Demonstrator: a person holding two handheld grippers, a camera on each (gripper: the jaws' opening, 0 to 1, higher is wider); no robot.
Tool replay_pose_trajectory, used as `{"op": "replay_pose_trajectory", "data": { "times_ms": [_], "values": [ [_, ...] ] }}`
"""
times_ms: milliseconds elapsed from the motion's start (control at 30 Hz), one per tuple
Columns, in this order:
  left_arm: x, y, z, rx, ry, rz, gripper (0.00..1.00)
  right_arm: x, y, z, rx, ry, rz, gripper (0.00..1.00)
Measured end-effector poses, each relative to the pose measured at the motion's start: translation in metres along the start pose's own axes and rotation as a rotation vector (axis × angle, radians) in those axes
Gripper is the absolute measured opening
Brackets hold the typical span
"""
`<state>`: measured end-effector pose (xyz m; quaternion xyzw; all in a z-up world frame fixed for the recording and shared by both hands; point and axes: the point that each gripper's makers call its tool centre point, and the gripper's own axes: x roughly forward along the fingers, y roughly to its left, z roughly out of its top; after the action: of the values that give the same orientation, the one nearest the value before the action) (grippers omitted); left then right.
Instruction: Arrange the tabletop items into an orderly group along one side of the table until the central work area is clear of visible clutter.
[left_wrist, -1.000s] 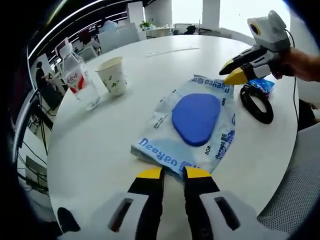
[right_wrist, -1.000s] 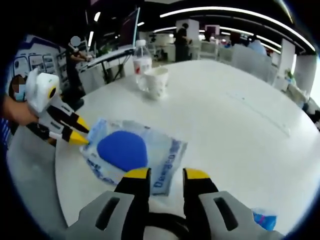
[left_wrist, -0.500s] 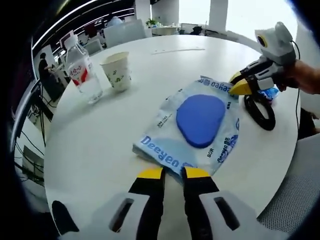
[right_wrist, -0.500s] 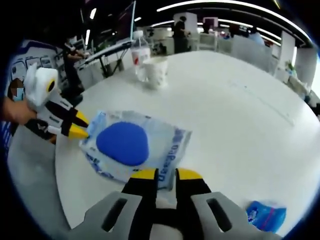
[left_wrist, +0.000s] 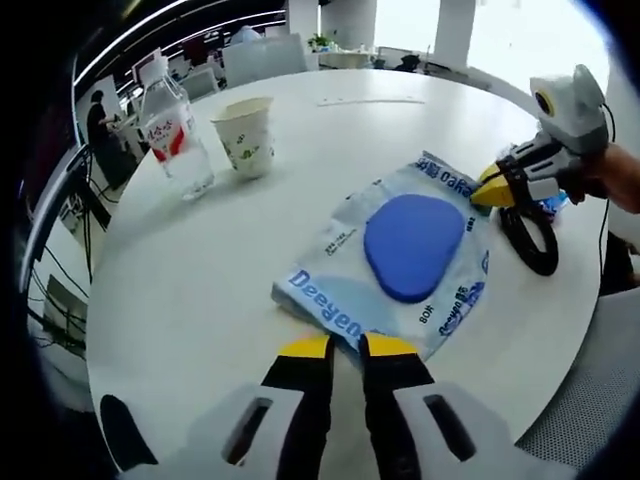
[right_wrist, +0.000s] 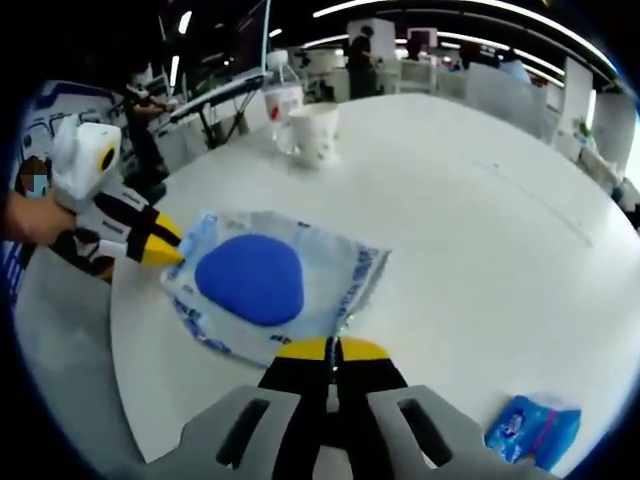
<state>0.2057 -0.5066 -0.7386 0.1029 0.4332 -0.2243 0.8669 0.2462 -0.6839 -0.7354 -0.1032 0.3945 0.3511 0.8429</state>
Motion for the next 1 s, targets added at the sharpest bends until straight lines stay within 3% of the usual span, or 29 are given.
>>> {"op": "replay_pose_trajectory", "data": {
  "times_ms": [200, 367, 700, 800, 900, 1000],
  "values": [
    [0.001, 0.004, 0.005, -0.038, -0.018, -0.003, 0.04, -0.003, -0.002, 0.0, 0.028, -0.004, 0.002, 0.0],
    [0.003, 0.005, 0.011, -0.005, -0.025, 0.003, 0.01, -0.006, -0.002, 0.001, 0.047, -0.01, -0.005, 0.0],
    [0.006, 0.005, 0.014, -0.015, -0.035, -0.004, 0.0, -0.011, -0.003, -0.002, 0.104, -0.022, -0.016, 0.0],
    [0.005, 0.005, 0.013, -0.016, -0.035, -0.002, 0.05, -0.012, -0.002, -0.003, 0.121, -0.023, -0.021, 0.0],
    [0.006, 0.005, 0.005, -0.056, -0.011, 0.008, 0.2, -0.012, -0.003, -0.003, 0.129, -0.024, -0.024, 0.0],
    [0.005, -0.001, 0.002, -0.079, -0.005, -0.008, 0.19, -0.013, -0.002, -0.002, 0.134, -0.029, -0.024, 0.0]
  ]
}}
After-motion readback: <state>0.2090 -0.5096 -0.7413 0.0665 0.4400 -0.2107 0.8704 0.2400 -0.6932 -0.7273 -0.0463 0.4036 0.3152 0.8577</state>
